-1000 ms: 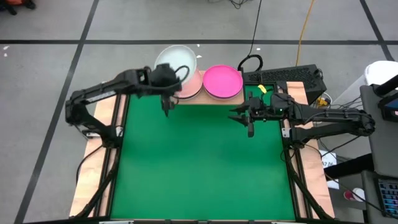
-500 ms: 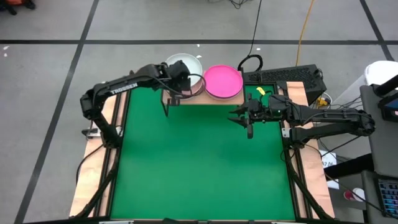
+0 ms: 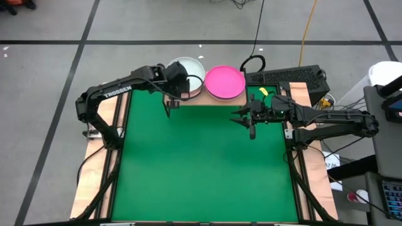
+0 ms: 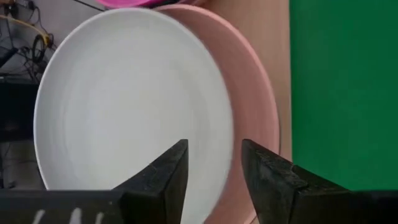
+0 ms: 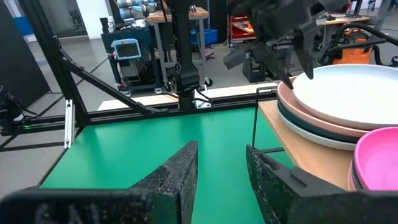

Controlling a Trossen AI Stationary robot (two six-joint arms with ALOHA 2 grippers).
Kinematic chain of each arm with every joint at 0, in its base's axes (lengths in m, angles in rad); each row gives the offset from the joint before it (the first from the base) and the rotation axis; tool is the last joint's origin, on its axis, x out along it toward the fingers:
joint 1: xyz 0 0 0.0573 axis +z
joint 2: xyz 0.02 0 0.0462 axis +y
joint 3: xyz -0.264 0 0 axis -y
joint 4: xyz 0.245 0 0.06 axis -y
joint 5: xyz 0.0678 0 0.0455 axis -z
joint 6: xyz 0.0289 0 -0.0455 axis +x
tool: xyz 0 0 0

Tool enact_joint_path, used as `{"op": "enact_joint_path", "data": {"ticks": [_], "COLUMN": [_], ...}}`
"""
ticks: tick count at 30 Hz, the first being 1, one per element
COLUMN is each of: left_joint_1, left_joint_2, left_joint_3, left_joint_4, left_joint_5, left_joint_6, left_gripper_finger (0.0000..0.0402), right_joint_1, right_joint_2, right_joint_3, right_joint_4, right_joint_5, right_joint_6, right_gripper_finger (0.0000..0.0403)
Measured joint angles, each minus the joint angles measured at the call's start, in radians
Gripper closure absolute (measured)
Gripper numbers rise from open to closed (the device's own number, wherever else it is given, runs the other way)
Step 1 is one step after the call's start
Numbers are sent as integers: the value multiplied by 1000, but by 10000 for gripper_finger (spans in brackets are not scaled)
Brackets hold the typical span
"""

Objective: Place and stack plates onto a shelf
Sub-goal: Stack the white plate on the light orange plate on the shelf, then return to Home Position

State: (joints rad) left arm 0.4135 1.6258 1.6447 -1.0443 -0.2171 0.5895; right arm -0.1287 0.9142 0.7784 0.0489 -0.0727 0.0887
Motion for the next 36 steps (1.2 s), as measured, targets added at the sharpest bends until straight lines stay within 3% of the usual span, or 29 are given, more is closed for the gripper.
{"op": "enact_joint_path", "data": {"ticks": [19,23,30,34,36], "left_joint_1": [4,-9,-65,-71,-82], "left_joint_2": [57,26,-159,-333,-440], "left_joint_3": [0,0,0,-57,-132], "left_joint_4": [-14,-55,-59,16,90], "left_joint_5": [-2,-74,-80,148,193], "left_joint_6": [-8,-7,-83,-210,-227], "left_gripper_finger": [245,245,245,247,257], "right_joint_1": [0,0,0,0,0], "right_joint_2": [0,0,-66,-174,-223], "right_joint_3": [0,0,0,0,0], "right_joint_4": [7,8,35,-100,-187], "right_joint_5": [-6,-5,-12,-56,-55], "right_joint_6": [2,2,-28,-108,-116], "right_gripper_finger": [282,282,282,282,282]}}
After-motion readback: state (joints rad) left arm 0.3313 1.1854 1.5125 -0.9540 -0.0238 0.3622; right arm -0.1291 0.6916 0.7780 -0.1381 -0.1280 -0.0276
